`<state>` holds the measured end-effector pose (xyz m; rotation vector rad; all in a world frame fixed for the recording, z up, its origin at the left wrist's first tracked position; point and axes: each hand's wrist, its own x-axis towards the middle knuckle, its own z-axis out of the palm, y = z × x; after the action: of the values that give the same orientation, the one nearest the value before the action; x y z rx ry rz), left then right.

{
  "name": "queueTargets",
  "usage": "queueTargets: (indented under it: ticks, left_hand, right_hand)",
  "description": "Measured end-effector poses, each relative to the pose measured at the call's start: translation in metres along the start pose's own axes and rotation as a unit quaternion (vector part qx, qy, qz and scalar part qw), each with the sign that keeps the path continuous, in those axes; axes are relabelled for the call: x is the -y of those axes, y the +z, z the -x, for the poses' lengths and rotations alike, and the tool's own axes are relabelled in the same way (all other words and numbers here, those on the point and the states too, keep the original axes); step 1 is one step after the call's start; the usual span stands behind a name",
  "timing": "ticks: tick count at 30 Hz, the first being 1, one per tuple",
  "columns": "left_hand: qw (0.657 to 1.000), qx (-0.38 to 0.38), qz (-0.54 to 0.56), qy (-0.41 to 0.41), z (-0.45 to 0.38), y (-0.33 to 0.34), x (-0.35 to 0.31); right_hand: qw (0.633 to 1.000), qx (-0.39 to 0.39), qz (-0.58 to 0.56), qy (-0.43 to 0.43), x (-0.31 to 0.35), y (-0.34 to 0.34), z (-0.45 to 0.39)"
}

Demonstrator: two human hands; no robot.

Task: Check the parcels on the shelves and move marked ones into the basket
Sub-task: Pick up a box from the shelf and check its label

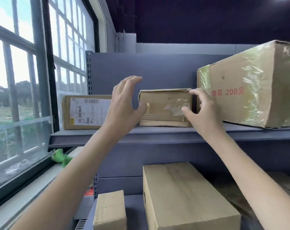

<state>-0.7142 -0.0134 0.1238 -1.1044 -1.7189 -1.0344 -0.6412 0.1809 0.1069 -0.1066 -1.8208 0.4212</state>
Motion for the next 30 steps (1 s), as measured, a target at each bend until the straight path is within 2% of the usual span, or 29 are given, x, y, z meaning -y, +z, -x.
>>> queueTargets:
  ticks: [4,7,11,15,17,20,24,27,30]
  left_hand:
    - [0.999,0.006,-0.002,-0.043,-0.006,0.043,-0.014]
    - [0.992,0.03,-0.036,-0.117,-0.009,0.069,-0.014]
    - [0.958,0.06,-0.051,-0.276,-0.016,0.087,-0.011]
    - [0.94,0.086,0.012,-0.331,-0.021,0.087,-0.013]
    - [0.946,0.051,0.035,-0.317,-0.019,0.08,-0.013]
    - [0.96,0.001,0.093,-0.263,-0.015,0.065,-0.014]
    - [0.955,-0.007,0.243,-0.167,-0.011,0.045,-0.034]
    - [0.946,0.012,0.306,-0.103,-0.006,0.034,-0.046]
    - [0.957,0.04,0.28,-0.058,-0.002,0.028,-0.049]
  right_hand:
    - [0.999,0.047,-0.012,-0.004,-0.03,-0.016,-0.002]
    - [0.996,0.087,-0.023,0.015,-0.042,-0.018,-0.008]
    - [0.975,0.204,-0.013,0.086,-0.041,-0.012,-0.018]
    - [0.964,0.248,-0.029,0.093,-0.036,-0.011,-0.019]
    - [0.967,0.228,-0.062,0.099,-0.037,-0.013,-0.017]
    - [0.972,0.142,-0.144,0.117,-0.035,-0.021,-0.015]
    - [0.968,0.036,-0.225,0.104,-0.025,-0.041,-0.014]
    - [0.96,0.014,-0.265,0.088,-0.017,-0.055,-0.009]
    - [0.953,0.028,-0.287,0.094,-0.015,-0.063,-0.002]
